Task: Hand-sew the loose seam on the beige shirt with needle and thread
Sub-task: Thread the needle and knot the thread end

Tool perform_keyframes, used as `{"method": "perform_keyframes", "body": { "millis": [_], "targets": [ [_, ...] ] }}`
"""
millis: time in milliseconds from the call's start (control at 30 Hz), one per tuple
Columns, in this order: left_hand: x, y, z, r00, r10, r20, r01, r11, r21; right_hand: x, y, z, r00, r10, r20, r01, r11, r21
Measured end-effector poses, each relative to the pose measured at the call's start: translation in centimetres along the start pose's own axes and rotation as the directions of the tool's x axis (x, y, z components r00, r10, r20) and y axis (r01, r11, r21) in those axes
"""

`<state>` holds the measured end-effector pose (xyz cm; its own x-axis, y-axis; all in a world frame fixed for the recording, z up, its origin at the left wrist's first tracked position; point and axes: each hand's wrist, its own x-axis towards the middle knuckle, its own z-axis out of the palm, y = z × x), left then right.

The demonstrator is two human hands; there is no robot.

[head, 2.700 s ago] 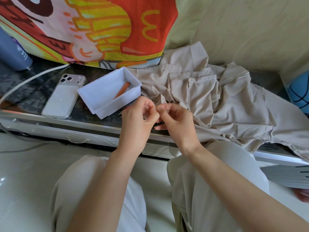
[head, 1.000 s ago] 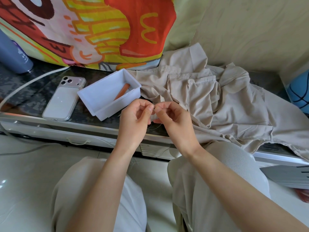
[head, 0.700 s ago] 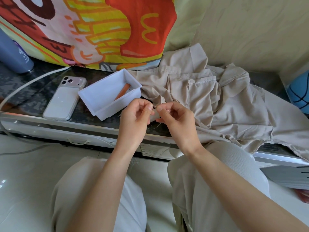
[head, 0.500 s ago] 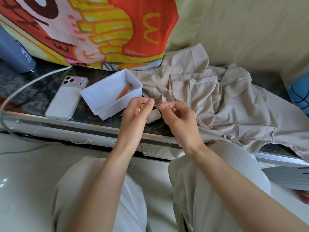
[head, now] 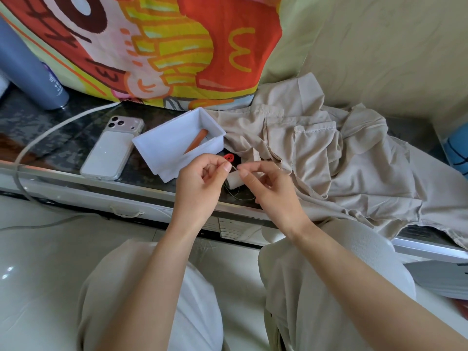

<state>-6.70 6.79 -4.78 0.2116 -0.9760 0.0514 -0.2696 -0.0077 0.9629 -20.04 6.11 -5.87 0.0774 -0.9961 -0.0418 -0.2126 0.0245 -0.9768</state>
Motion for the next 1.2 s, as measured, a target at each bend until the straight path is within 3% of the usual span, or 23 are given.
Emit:
{"method": "perform_keyframes", "body": {
  "millis": [100, 200, 300, 400, 567, 700, 833, 1033, 1100, 1133, 1200],
  "targets": [
    [0.1, -0.5, -1.1, 0.999, -0.007, -0.053, 0.01, 0.999, 0.05, 0.9, 0.0, -0.1, 0.993, -0.118, -0.024, 0.111, 0.974, -0.197],
    [0.2, -1.2, -2.5, 0.994, -0.001, -0.105, 0.014, 0.993, 0.12, 3.1, -1.8, 0.5, 0.97, -0.243, -0.024, 0.227, 0.933, -0.278],
    [0.5, -1.8, -3.8, 0.983, -0.011, -0.182, 0.036, 0.99, 0.134, 6.8, -3.6, 2.1, 0.932, -0.334, 0.144, 0.363, 0.836, -0.412],
    [0.7, -2.1, -4.9, 0.972, -0.025, -0.234, 0.065, 0.983, 0.169, 10.4, -4.9, 4.0, 0.878, -0.25, 0.408, 0.458, 0.688, -0.563],
    [1.1, -3.0, -6.3, 0.973, -0.055, -0.225, 0.104, 0.972, 0.211, 10.9, -5.7, 5.0, 0.824, -0.136, 0.551, 0.519, 0.573, -0.635],
    [1.1, -3.5, -7.2, 0.97, -0.074, -0.232, 0.131, 0.962, 0.24, 10.1, -2.4, 4.1, 0.824, 0.021, 0.566, 0.501, 0.438, -0.746],
    [1.0, -3.5, -7.2, 0.971, -0.092, -0.22, 0.143, 0.963, 0.23, 10.6, -0.4, 4.6, 0.816, 0.093, 0.57, 0.498, 0.387, -0.776],
    [0.7, -3.4, -7.3, 0.97, -0.117, -0.213, 0.165, 0.96, 0.225, 10.7, 0.1, 5.5, 0.815, 0.071, 0.575, 0.556, 0.182, -0.811],
    [0.7, -3.4, -7.4, 0.969, -0.124, -0.213, 0.171, 0.962, 0.215, 9.6, -0.8, 4.8, 0.838, 0.053, 0.544, 0.519, 0.232, -0.823],
    [0.6, -3.3, -7.5, 0.968, -0.127, -0.215, 0.173, 0.963, 0.208, 8.8, -1.2, 4.4, 0.856, 0.018, 0.517, 0.485, 0.314, -0.816],
    [0.5, -3.3, -7.6, 0.966, -0.131, -0.223, 0.176, 0.964, 0.197, 6.7, -2.2, 3.9, 0.908, -0.038, 0.418, 0.355, 0.601, -0.716]
  ]
}}
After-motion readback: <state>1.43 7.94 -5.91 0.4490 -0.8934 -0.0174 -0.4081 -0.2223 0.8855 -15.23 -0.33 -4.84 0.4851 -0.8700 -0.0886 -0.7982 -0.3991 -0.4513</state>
